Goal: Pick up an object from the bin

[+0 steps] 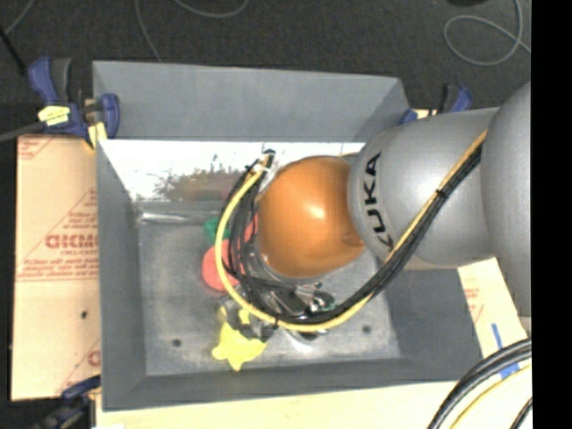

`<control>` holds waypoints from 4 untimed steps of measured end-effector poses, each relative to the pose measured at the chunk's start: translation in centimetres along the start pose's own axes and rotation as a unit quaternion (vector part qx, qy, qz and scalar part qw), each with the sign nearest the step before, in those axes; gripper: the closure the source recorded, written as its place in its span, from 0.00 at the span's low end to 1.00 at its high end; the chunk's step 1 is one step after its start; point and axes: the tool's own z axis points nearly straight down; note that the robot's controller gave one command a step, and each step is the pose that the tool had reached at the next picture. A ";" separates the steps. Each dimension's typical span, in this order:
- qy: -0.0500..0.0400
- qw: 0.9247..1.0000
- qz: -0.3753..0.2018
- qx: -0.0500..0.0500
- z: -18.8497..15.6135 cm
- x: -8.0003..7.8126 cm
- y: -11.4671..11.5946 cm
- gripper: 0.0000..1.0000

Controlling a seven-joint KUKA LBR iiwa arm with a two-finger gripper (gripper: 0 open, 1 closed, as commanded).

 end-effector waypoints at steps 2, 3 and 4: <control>-0.001 0.993 -0.115 0.000 1.4 -1.5 0.1 0.00; -0.001 0.993 -0.114 0.000 1.3 -1.5 0.2 0.00; -0.001 0.993 -0.115 0.000 1.3 -1.5 0.2 0.00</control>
Offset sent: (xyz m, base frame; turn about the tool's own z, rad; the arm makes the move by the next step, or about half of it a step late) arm 0.0101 0.0109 -0.0133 -0.2326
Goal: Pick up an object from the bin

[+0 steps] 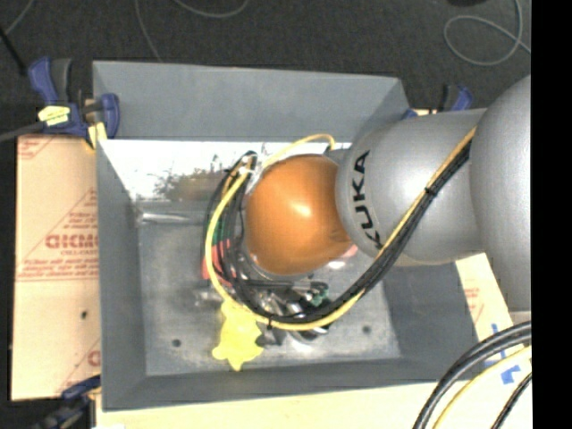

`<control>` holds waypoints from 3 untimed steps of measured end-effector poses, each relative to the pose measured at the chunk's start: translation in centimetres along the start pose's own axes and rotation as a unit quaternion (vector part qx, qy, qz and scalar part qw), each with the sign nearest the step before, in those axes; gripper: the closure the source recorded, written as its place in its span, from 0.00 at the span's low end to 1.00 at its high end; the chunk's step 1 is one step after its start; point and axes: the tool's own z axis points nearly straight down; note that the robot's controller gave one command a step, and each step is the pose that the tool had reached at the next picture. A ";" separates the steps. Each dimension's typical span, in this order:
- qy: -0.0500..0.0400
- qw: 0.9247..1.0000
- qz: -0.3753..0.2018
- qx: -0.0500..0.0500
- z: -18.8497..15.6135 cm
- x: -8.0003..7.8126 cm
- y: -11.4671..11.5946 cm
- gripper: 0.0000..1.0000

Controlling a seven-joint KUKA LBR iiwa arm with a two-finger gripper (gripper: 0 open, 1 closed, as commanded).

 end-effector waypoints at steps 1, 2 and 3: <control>-0.002 0.999 -0.045 0.000 5.6 -0.5 -0.4 1.00; -0.002 0.999 -0.045 0.000 5.6 -0.5 -0.4 1.00; -0.003 0.999 -0.041 0.000 -4.8 -1.5 -0.6 1.00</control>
Offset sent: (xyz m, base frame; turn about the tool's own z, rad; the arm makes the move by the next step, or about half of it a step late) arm 0.0000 0.0000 0.0000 0.0000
